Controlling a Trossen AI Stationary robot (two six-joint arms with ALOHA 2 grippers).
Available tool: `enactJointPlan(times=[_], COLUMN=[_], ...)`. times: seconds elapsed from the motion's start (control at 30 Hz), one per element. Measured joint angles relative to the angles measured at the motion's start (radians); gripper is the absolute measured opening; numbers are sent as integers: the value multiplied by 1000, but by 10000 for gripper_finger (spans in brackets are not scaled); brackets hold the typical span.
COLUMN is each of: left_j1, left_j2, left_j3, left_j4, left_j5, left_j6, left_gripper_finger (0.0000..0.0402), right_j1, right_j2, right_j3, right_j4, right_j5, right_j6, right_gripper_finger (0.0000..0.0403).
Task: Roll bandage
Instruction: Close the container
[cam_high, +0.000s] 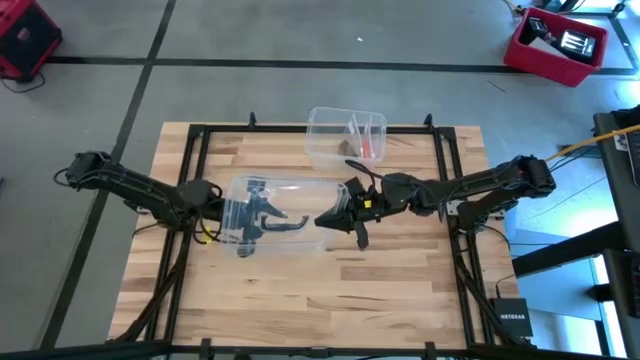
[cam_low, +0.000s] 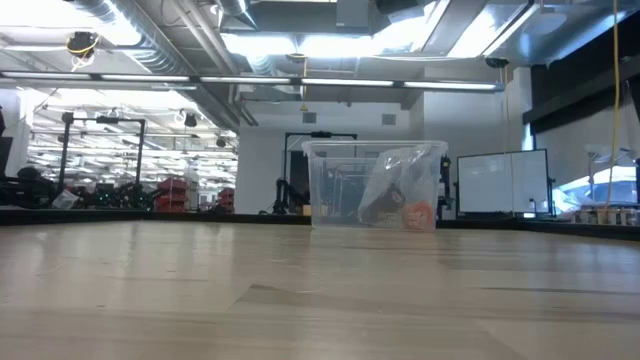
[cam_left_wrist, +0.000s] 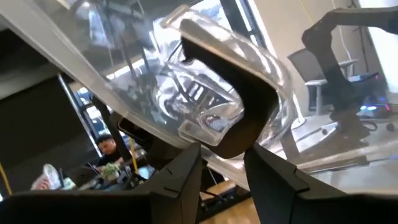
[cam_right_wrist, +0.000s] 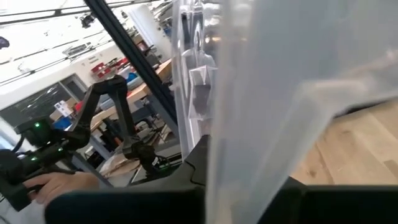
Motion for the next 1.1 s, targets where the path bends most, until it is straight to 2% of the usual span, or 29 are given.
enactJointPlan(times=[0.2, 0.27, 0.33, 0.5, 0.7, 0.83, 0.97, 1.1], left_j1=[0, 0, 0, 1, 8, 34, 54, 71], left_j2=[0, -3, -4, -7, -31, -86, -94, -65], left_j3=[0, 0, 0, 3, -59, -203, -360, -400], left_j4=[-39, -33, -25, -80, -154, -25, 267, 410], left_j5=[10, 9, 2, -92, -103, -105, -99, -87], left_j6=[-37, -46, -46, -9, -30, -117, -206, -276], left_gripper_finger=[113, 113, 113, 113, 113, 113, 113, 113], right_j1=[-4, -15, -38, -100, -184, -230, -261, -281], right_j2=[1, 1, 1, 1, 1, 1, 1, 1], right_j3=[-2, -2, -2, -2, -3, -3, -3, -3], right_j4=[5, 11, 26, 35, 33, 31, 32, 33], right_j5=[-18, -30, -68, -211, -339, -382, -401, -405], right_j6=[4, 52, 126, 348, 508, 521, 502, 462], right_gripper_finger=[26, 26, 26, 26, 26, 26, 26, 26])
